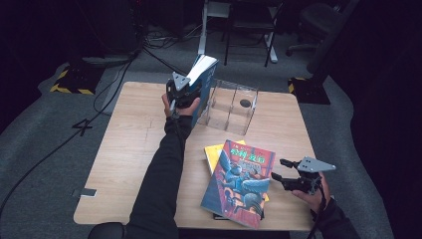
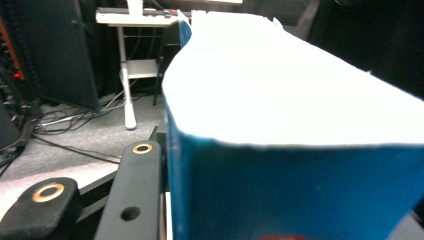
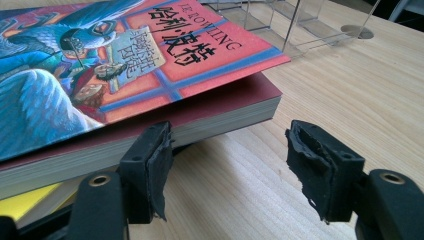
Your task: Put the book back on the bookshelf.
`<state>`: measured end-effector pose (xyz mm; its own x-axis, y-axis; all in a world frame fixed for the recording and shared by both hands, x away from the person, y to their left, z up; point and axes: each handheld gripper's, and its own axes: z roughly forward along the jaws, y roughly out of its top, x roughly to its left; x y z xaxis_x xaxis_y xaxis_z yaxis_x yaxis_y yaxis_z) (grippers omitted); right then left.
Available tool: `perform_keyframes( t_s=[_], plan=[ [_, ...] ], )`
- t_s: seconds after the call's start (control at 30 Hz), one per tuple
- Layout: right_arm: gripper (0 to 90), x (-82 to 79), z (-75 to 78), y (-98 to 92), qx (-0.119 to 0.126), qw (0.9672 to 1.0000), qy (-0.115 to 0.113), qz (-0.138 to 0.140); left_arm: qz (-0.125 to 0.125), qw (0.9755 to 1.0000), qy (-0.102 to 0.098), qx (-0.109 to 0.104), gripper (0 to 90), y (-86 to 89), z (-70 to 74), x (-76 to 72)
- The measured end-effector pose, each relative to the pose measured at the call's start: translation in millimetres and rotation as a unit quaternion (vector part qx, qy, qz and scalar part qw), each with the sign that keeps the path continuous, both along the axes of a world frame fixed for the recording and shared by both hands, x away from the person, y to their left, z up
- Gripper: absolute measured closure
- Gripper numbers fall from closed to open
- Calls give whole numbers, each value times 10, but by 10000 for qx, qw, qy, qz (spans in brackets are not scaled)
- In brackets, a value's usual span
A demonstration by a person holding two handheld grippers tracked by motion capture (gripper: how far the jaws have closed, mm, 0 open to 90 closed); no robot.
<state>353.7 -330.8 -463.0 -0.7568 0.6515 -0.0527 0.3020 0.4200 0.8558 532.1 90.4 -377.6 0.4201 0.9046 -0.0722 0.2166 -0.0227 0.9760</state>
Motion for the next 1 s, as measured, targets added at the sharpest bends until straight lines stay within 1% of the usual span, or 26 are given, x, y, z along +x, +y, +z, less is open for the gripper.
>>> perform_keyframes(
  t_s=[0.03,0.07,0.2,0.23,0.27,0.3,0.33,0.43,0.47,0.57,0.6,0.63,0.67,0.7,0.73,0.77,0.8,0.87,0.9,1.0],
  plan=[
    [349,0,-2,-1,-7,10000,9,-3,0,10000,0,0,584,0,0,0],
    [348,-1,-5,-3,-3,10000,29,-8,-61,10000,18,23,583,9,4,-6],
    [349,1,-10,-5,-9,10000,35,-15,-162,9996,80,211,577,3,47,-11],
    [351,1,-10,-4,-16,10000,38,-14,-179,9995,90,228,559,4,64,-8],
    [351,1,-10,-4,-16,10000,38,-14,-216,9995,93,213,559,8,86,-4],
    [351,1,-11,-5,-7,10000,50,-13,-220,9994,75,244,553,14,117,-1],
    [351,4,-15,-7,16,10000,69,-6,-296,9991,98,274,530,23,186,12],
    [353,5,-17,-7,17,10000,70,-2,-373,9981,231,427,501,29,276,52],
    [353,6,-17,-7,12,10000,62,1,-427,9976,284,470,496,30,303,68],
    [354,6,-17,-8,14,10000,85,8,-476,9957,460,654,483,3,363,107],
    [355,4,-16,-8,12,10000,85,12,-494,9950,508,709,493,-3,374,119],
    [355,4,-16,-7,11,10000,87,15,-497,9943,562,754,493,-6,386,126],
    [355,6,-17,-8,10,10000,92,16,-497,9943,562,754,495,-6,386,126],
    [355,6,-17,-8,10,10000,92,16,-488,9936,638,793,495,-6,396,135],
    [355,11,-19,-12,22,9999,100,32,-391,9929,737,852,511,-8,412,141],
    [355,11,-19,-12,22,9999,100,32,-391,9929,737,852,550,-8,412,141],
    [355,12,-21,-13,41,9999,113,34,-328,9926,711,925,550,-6,415,135],
    [361,8,-18,-11,27,9999,109,30,-317,9930,724,882,600,-1,417,136],
    [360,9,-18,-11,24,9999,107,33,-230,9932,718,885,601,-22,418,128],
    [360,12,-21,-13,46,9999,127,43,-170,9937,664,892,605,-52,415,127]
  ],
)
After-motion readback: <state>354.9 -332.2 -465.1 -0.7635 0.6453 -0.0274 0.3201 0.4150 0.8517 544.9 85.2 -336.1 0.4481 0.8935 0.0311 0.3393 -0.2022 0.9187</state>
